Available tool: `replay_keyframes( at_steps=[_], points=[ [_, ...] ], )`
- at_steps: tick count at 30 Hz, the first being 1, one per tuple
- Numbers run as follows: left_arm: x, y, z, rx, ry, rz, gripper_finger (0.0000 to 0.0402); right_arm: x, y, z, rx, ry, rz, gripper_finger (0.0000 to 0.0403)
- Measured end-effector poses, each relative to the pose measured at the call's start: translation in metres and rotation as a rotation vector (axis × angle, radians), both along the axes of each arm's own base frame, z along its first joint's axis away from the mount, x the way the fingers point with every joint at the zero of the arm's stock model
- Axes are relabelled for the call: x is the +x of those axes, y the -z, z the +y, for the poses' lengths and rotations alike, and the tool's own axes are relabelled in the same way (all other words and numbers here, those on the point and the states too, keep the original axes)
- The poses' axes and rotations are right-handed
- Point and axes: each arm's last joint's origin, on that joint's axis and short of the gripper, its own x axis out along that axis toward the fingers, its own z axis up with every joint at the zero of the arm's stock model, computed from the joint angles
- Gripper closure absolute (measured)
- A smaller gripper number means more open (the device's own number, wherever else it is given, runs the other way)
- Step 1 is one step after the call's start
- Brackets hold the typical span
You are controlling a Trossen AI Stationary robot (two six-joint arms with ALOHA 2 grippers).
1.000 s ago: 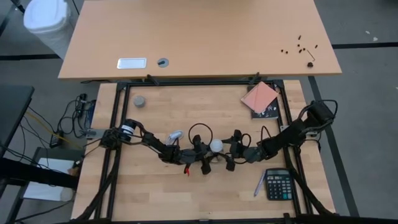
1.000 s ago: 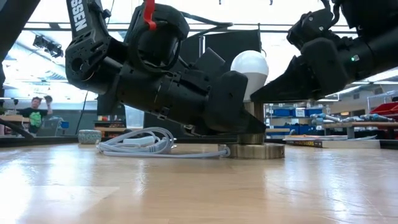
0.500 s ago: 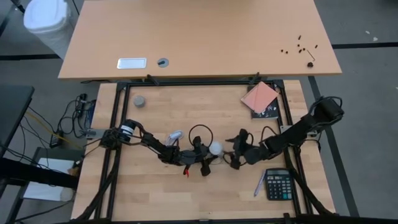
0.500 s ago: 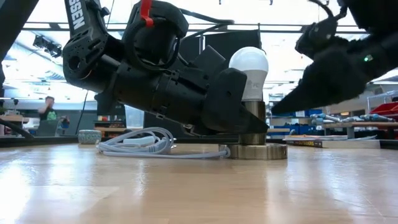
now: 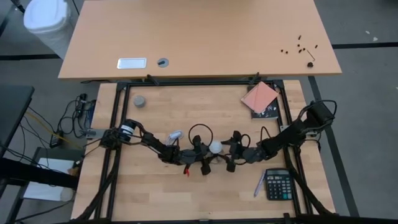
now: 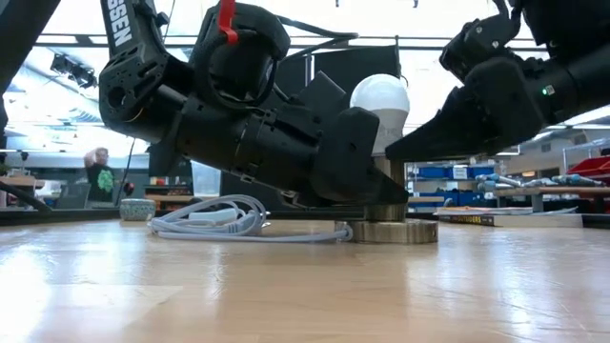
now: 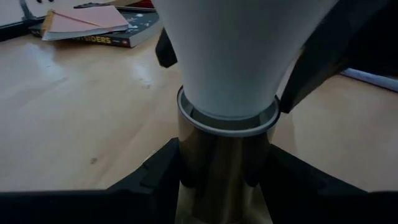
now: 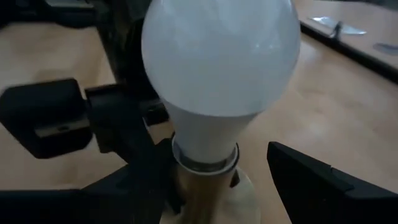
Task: Screw lightbulb
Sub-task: Remove the white lightbulb from the gold lamp
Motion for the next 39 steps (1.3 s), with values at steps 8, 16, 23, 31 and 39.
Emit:
replay_keyframes(
  at_steps=[8,16,23,31,39],
  points=[
    [-0.001,0.001,0.000,0.004,-0.016,0.004,0.0217,-0.011,-0.010,-0.001,-0.182,0.157,0.029,0.0134],
    [-0.001,0.000,-0.003,0.001,0.020,0.006,0.0217,-0.026,-0.004,0.009,-0.217,0.230,0.075,0.0145],
    [-0.001,0.000,-0.003,0.001,0.014,0.003,0.0217,-0.022,-0.005,0.017,0.046,0.031,0.059,0.0151],
    [-0.001,0.000,-0.003,-0.001,0.011,-0.003,0.0217,-0.011,-0.013,0.008,0.102,0.015,-0.012,0.0148],
    [-0.001,0.000,-0.003,-0.001,0.010,-0.005,0.0217,-0.003,-0.016,-0.003,0.129,-0.063,-0.024,0.0118]
  ],
)
